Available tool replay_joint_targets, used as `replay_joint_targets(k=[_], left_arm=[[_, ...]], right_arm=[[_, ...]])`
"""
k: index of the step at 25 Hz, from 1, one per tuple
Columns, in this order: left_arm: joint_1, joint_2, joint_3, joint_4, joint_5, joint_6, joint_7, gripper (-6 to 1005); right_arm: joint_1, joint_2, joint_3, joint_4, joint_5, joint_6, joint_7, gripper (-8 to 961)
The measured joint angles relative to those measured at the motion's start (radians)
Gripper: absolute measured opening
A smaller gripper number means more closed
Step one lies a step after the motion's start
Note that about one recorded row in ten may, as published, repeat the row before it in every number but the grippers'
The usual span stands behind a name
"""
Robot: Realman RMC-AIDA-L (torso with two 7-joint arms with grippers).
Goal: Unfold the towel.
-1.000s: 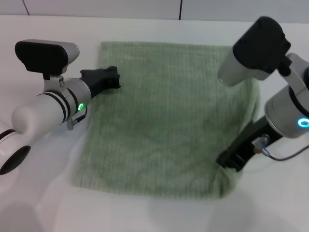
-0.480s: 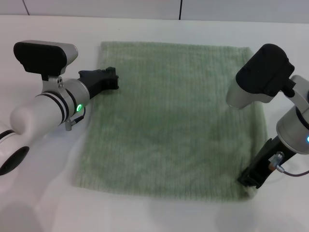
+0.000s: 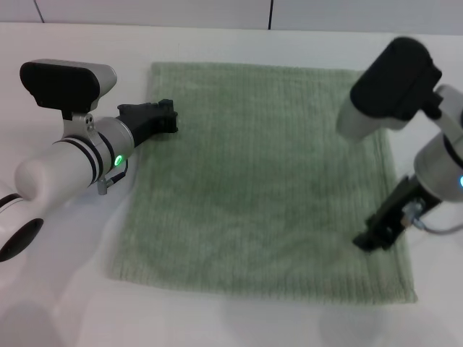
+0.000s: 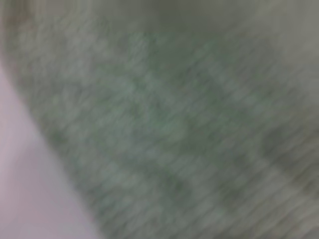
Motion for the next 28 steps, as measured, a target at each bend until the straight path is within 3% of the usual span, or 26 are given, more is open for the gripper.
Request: replay_joint_targets(k=[7, 9, 10, 12, 15, 17, 20, 23, 25, 26, 28], left_arm=[[0.001, 0.000, 0.000, -0.001, 0.000, 0.011, -0.003, 115], [0.004, 0.000, 0.000, -0.002, 0.000, 0.018, -0.006, 116], [0.008, 0.000, 0.000, -0.002, 0.000, 0.030, -0.007, 116], [0.009, 0.000, -0.001, -0.002, 0.000, 0.034, -0.007, 117], [0.011, 0.000, -0.002, -0.001, 0.000, 0.038, -0.008, 118], [0.012, 0.000, -0.004, -0.001, 0.000, 0.039, -0.008, 119], [0.019, 0.000, -0.011, -0.001, 0.000, 0.051, -0.005, 121], [0.024, 0.000, -0.013, 0.000, 0.000, 0.065, -0.005, 122], [0.029, 0.000, -0.021, 0.000, 0.000, 0.079, -0.004, 123], [0.029, 0.000, -0.021, 0.000, 0.000, 0.079, -0.004, 123], [0.032, 0.000, -0.024, 0.000, 0.000, 0.083, -0.002, 124]], right_arm=[[-0.045, 0.007, -0.001, -0.124, -0.002, -0.213, -0.020, 339], [-0.074, 0.009, -0.003, -0.153, -0.001, -0.316, -0.032, 339], [-0.110, 0.010, -0.013, -0.165, 0.001, -0.448, -0.044, 338], [-0.127, 0.010, -0.019, -0.166, 0.000, -0.519, -0.049, 338], [-0.178, 0.011, -0.044, -0.112, 0.001, -0.770, -0.080, 337], [-0.188, 0.011, -0.054, -0.092, 0.001, -0.827, -0.084, 337], [-0.233, 0.011, -0.106, -0.003, 0.002, -1.108, -0.093, 336], [-0.250, 0.012, -0.129, 0.036, 0.003, -1.228, -0.094, 335], [-0.275, 0.012, -0.171, 0.101, 0.004, -1.419, -0.094, 335], [-0.275, 0.012, -0.171, 0.101, 0.004, -1.419, -0.094, 335], [-0.291, 0.012, -0.210, 0.154, 0.005, -1.562, -0.091, 335]])
